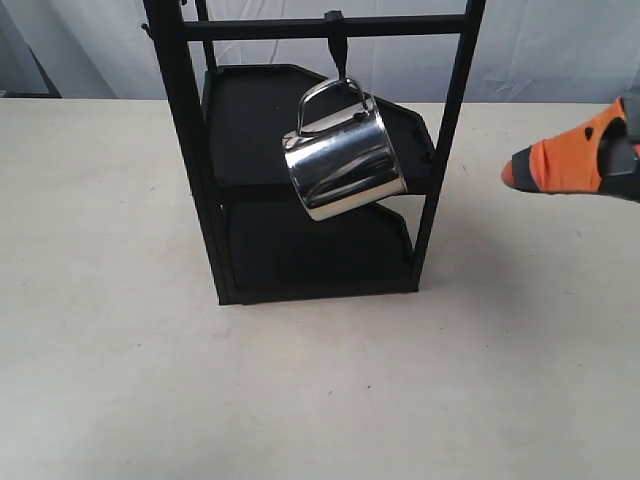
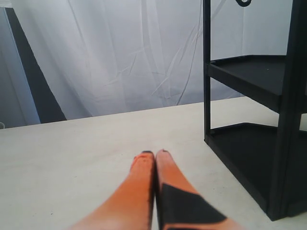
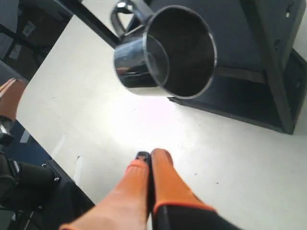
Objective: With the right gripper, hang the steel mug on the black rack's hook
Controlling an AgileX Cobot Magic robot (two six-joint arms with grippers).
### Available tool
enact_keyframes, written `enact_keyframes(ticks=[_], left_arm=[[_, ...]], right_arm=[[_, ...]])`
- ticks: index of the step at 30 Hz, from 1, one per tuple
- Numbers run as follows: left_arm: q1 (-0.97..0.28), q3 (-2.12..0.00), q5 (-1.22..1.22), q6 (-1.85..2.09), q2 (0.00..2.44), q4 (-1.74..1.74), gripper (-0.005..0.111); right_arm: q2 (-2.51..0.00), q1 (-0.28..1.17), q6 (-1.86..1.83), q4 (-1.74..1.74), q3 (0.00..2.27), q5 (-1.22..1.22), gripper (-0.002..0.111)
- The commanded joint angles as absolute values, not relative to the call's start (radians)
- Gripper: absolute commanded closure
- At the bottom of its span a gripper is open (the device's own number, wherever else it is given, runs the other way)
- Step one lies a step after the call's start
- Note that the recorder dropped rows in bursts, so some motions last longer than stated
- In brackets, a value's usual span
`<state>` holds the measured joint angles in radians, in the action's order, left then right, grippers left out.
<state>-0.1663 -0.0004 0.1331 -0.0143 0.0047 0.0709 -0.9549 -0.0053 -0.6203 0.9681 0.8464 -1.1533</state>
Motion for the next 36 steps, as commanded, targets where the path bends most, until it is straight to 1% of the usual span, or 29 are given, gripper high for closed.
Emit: enact_keyframes(ticks=[1, 7, 9, 11, 16, 23, 27, 29, 31, 36], left_arm=[[-0.171, 0.0, 0.128, -0.017, 0.0, 0.072, 0.105], [-0.171, 0.0, 0.128, -0.017, 0.0, 0.072, 0.105], [-0.171, 0.0, 0.128, -0.017, 0.0, 0.072, 0.105], [-0.171, 0.0, 0.128, -0.017, 0.0, 0.072, 0.105], [-0.171, 0.0, 0.128, -0.017, 0.0, 0.072, 0.105], [-0.171, 0.0, 0.128, -0.017, 0.0, 0.072, 0.105], [-0.171, 0.0, 0.128, -0.017, 0.0, 0.072, 0.105], [-0.171, 0.0, 0.128, -0.017, 0.0, 0.072, 0.105], [-0.171, 0.0, 0.128, -0.017, 0.0, 0.072, 0.105], [-0.171, 0.0, 0.128, -0.017, 0.0, 0.072, 0.105]], right_arm=[[-0.838, -0.01, -0.617, 0.957, 0.841, -1.17, 0.109], [-0.711, -0.01, -0.62, 0.941, 0.841, -1.148, 0.109], [-0.649, -0.01, -0.661, 0.92, 0.83, -1.06, 0.109], [-0.597, -0.01, -0.734, 0.918, 0.791, -0.915, 0.109], [-0.451, -0.01, -0.813, 0.91, 0.566, -0.597, 0.109], [-0.188, -0.01, -0.813, 0.916, 0.205, -0.387, 0.109], [-0.055, -0.01, -0.813, 0.949, 0.058, -0.262, 0.109], [0.0, -0.01, -0.812, 0.964, 0.009, -0.2, 0.109], [0.0, -0.01, -0.812, 0.972, 0.0, -0.149, 0.109], [0.0, -0.01, -0.812, 0.974, 0.0, -0.147, 0.109]])
